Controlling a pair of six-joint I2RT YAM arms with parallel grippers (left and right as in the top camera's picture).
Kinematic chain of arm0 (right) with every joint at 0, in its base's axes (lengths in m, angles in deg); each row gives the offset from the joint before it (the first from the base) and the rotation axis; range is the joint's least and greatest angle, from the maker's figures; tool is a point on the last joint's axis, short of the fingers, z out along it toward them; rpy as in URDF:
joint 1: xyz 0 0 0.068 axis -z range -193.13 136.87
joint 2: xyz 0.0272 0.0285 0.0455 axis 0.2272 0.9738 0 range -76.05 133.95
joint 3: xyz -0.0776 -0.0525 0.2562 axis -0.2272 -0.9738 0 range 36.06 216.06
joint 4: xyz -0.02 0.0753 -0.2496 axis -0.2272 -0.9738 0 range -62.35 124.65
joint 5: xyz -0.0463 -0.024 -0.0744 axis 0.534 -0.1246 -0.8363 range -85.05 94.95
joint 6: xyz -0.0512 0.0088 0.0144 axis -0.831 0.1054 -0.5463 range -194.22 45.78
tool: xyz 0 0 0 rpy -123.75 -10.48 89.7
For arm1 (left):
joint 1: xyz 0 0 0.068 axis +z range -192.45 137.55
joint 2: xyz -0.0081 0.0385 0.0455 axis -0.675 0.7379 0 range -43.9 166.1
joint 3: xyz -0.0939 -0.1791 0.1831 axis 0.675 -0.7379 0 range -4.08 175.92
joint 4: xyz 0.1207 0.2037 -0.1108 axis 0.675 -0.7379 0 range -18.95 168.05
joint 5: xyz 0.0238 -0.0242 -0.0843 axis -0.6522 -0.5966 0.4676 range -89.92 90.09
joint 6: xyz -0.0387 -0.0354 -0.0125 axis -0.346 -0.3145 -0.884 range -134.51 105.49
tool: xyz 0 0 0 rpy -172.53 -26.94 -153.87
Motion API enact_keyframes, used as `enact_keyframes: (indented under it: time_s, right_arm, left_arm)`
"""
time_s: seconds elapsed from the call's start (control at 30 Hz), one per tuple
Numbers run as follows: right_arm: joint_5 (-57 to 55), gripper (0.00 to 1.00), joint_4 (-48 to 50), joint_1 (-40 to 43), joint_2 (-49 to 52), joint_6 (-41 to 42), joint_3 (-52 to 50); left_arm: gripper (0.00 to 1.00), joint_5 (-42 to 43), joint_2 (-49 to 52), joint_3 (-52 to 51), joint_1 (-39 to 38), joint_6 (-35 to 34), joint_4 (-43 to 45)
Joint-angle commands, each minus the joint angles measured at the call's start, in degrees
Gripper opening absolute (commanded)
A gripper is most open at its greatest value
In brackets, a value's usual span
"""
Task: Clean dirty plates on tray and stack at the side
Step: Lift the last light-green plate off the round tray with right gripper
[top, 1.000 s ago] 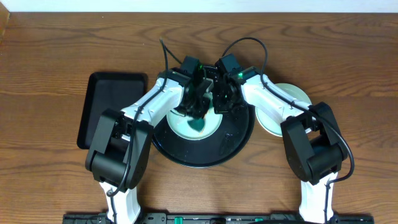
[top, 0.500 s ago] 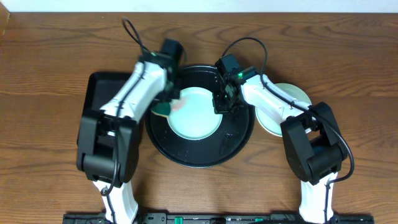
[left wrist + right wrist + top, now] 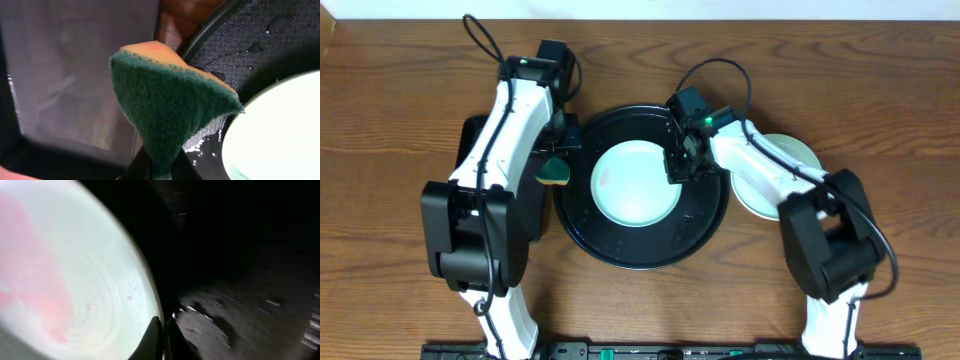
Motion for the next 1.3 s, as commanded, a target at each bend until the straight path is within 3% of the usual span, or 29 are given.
enact_keyframes:
  time_s: [0.0,0.13,0.53,1.07,1.27]
  right_arm:
    - [-10.49,0.01,-0.59,-1.46,-7.78,-3.21,0.00]
    - [-21.29,0.01,-0.92,-3.91,-12.96,-5.42,0.00]
    - [-53.94,0.01,0.52,-14.71,-22.53,-10.27,0.00]
    - [-88.52,0.01,1.18,-29.05,-23.10,-13.20,0.00]
    - [-92.50,0.01,1.07,-30.75,-23.10,-13.22,0.00]
  left_arm:
    - [0.07,4.09,-1.62,1.49,1.95,-0.17,-0.26]
    - [0.07,8.20,-2.93,1.55,3.72,1.29,-0.26]
    - [0.07,8.33,-16.33,1.60,4.22,2.34,8.26]
    - [0.08,8.33,-16.59,1.36,4.22,2.34,9.86]
    - [0.08,8.33,-16.59,1.36,4.22,2.32,9.81]
